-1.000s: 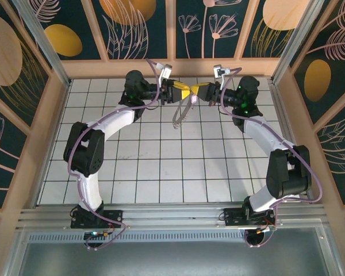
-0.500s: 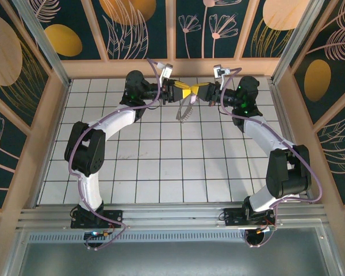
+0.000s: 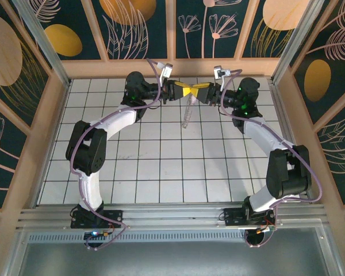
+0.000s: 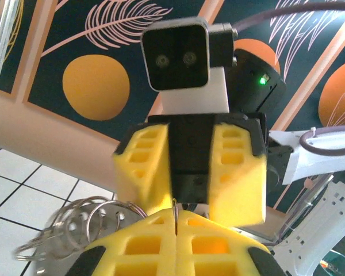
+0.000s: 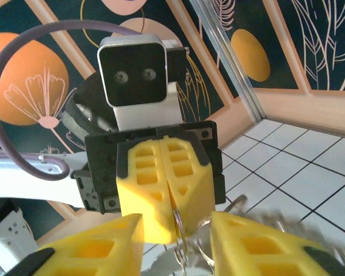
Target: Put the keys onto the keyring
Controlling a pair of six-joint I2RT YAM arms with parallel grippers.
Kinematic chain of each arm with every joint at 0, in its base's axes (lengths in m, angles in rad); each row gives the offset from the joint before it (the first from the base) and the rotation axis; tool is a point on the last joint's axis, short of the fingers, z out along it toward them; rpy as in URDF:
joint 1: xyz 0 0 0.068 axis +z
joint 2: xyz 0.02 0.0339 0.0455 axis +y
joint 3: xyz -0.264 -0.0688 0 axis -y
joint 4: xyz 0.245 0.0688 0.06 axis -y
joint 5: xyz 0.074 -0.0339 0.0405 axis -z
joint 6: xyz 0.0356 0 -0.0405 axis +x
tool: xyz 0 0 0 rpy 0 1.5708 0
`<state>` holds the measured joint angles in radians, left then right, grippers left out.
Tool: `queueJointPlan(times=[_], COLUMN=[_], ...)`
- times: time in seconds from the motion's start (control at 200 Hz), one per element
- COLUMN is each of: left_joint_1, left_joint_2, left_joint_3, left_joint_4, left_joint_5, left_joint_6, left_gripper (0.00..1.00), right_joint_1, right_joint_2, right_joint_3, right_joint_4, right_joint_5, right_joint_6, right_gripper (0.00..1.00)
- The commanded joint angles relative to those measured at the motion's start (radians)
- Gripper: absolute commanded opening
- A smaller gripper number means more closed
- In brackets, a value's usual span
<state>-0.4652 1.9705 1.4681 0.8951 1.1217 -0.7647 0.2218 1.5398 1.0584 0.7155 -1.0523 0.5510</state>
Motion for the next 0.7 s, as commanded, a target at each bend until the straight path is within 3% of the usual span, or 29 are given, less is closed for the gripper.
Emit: queueJointPlan(times=[0.0, 0.36, 0.691], left_joint_1=[-0.004, -0.006, -0.017], left_joint_2=[-0.004, -0.018, -0.024], left_joint_3=[0.006, 0.008, 0.008], left_joint_4=[0.08, 0.102, 0.114], left_joint_5=[-0.016, 0.011, 0.043], left_joint_6=[-0.02, -0.049, -0.063], left_gripper=[0.0, 0.0, 0.0], right_joint_1=[-0.039, -0.047, -0.025], right_joint_2=[-0.06, -0.086, -0.021], right_joint_3=[-0.066, -0.171, -0.12], right_joint_4=[0.135, 0.18, 0.209], right_joint_5=[0.008, -0.027, -0.062], right_joint_6=[0.051, -0.033, -0.054], right_gripper=[0.43, 0.51, 0.51])
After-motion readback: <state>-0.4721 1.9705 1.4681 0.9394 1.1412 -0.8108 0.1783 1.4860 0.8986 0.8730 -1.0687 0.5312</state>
